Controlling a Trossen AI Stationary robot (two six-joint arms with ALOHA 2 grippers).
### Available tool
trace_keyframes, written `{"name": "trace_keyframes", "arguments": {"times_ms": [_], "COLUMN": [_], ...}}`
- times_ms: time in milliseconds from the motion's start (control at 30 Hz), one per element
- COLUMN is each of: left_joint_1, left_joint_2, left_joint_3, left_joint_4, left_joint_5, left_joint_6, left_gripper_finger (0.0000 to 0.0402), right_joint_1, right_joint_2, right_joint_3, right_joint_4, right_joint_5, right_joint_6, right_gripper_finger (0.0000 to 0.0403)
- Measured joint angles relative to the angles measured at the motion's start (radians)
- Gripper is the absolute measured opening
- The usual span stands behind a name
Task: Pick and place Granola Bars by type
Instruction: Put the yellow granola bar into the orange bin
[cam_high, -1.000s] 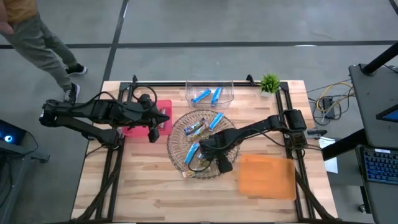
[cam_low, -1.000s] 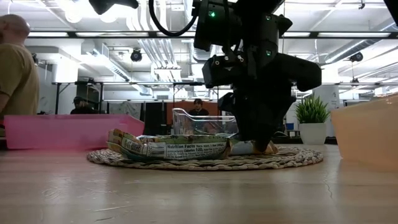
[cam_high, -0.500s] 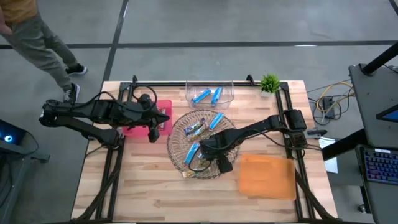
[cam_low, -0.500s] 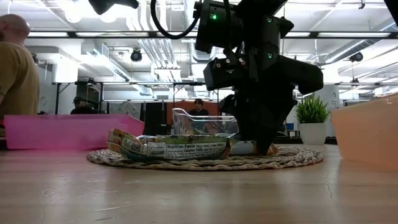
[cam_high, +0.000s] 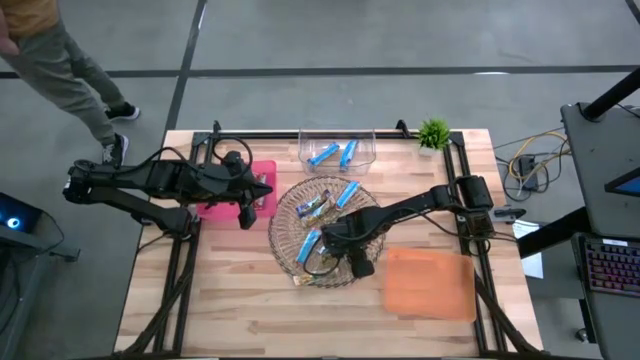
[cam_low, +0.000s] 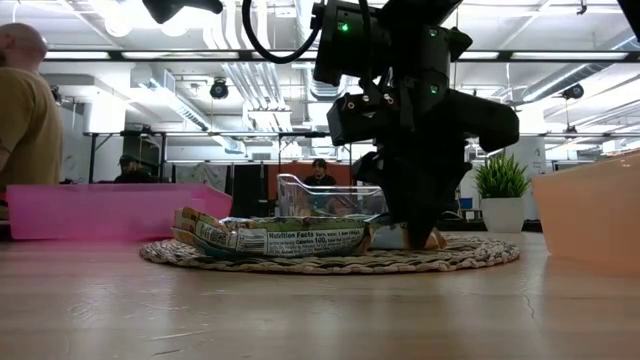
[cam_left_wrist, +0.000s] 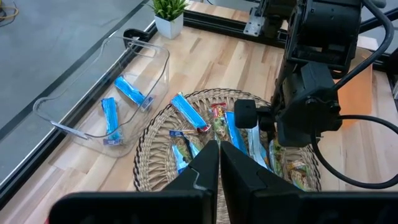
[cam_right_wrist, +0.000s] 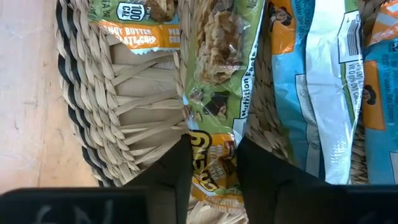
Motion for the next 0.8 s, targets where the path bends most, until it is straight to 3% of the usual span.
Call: {"name": "trace_keyframes", "arguments": {"times_ms": [467, 800], "left_joint_1": [0.0, 0.0], "left_joint_2": [0.0, 0.0], "left_joint_3": [0.0, 0.0], "left_joint_4": [0.0, 0.0], "left_joint_5": [0.0, 0.0], "left_joint_6": [0.0, 0.001], "left_gripper_finger": [0.0, 0.0], "right_joint_1": [0.0, 0.0], "right_joint_2": [-0.006, -0.08], "right_joint_3": [-0.001, 0.005], "right_joint_4": [-0.008, -0.081], "right_joint_5": [-0.01, -0.01], "right_joint_6": [0.027, 0.053], "right_gripper_finger": [0.0076, 0.0072]}}
